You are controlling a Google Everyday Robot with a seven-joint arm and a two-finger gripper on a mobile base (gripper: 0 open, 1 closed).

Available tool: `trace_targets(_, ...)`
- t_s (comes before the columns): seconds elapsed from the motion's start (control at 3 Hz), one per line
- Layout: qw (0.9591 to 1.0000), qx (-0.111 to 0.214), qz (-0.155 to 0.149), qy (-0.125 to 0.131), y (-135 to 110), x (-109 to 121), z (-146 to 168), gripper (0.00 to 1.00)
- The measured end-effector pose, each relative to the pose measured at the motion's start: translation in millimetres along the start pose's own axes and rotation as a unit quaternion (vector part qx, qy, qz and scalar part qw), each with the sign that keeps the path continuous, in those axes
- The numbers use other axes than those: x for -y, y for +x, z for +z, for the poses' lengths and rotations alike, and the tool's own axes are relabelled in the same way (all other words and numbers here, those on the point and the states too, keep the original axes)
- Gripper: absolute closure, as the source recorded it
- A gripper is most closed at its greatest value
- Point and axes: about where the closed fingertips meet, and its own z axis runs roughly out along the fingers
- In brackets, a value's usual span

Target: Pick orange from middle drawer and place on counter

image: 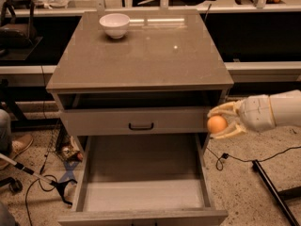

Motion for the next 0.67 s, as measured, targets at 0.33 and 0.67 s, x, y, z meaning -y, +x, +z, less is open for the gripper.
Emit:
trace_targets(0.33, 0.9991, 0.012, 0.014, 0.037, -23.1, 37.2, -25.0, 1.0)
trace_targets(0.67, 0.9991, 0.012, 0.014, 0.037, -23.1, 37.2, -25.0, 1.0)
